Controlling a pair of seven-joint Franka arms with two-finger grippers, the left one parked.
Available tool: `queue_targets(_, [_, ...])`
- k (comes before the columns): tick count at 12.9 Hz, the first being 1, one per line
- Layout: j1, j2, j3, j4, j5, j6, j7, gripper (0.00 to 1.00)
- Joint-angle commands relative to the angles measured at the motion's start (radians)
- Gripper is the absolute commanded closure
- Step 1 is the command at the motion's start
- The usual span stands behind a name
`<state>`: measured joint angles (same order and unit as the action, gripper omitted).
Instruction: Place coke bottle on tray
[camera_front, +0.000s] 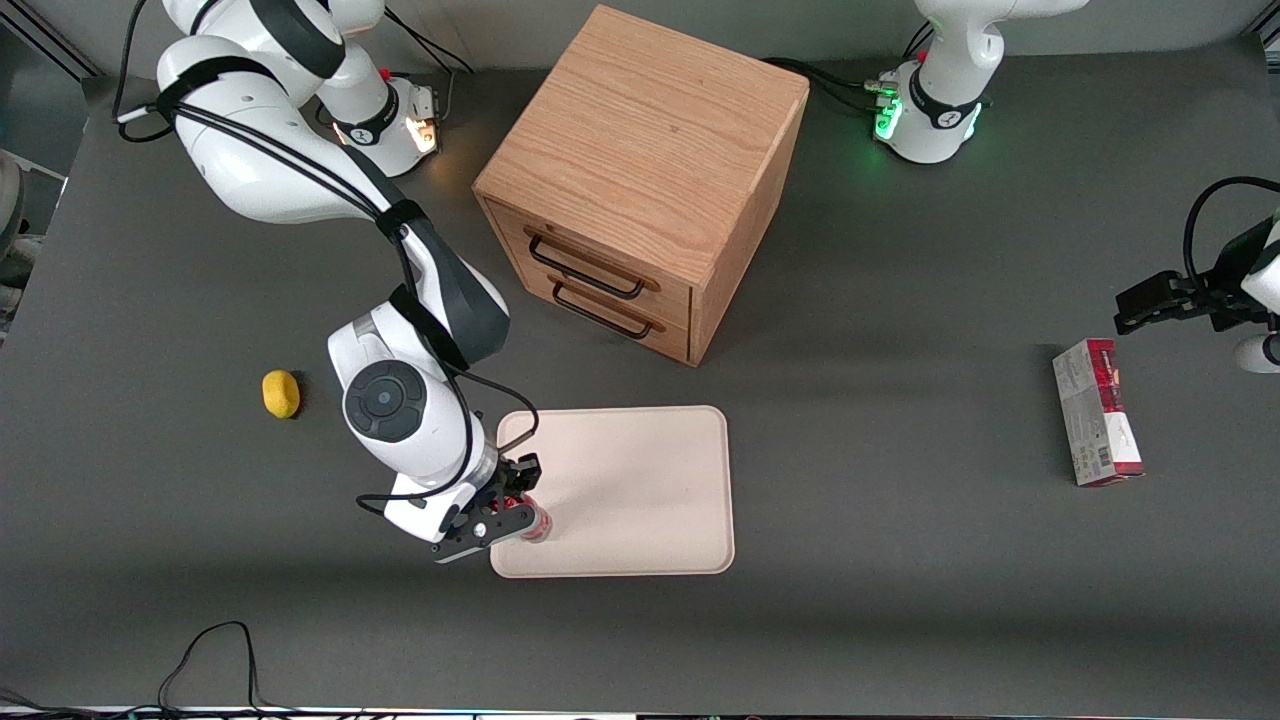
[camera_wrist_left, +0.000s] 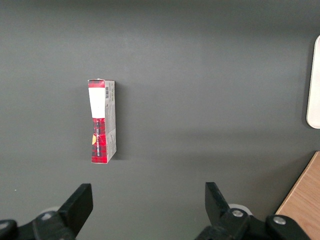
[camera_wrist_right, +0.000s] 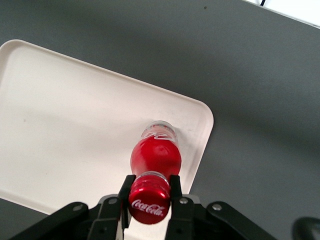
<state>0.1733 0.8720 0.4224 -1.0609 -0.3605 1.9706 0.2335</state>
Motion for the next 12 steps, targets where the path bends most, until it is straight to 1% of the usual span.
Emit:
queue_targets(1, [-0.009,0.005,0.009,-0.007,-0.032,0.027,0.018,0.80])
queue_targets(4, [-0.015,0.015,0.007,-0.007,-0.034,0.040,0.017,0.73])
queue_targets(6, [-0.017,0.016,0.007,-0.007,-0.040,0.045,0.018,0.47])
queue_targets(7, [-0.017,0.016,0.007,-0.007,-0.038,0.054,0.020,0.08])
queue_targets(8, [-0.018,0.016,0.007,-0.007,-0.037,0.060,0.029,0.00])
queue_targets(12, [-0.032,-0.005,0.010,-0.007,-0.028,0.054,0.036,0.00])
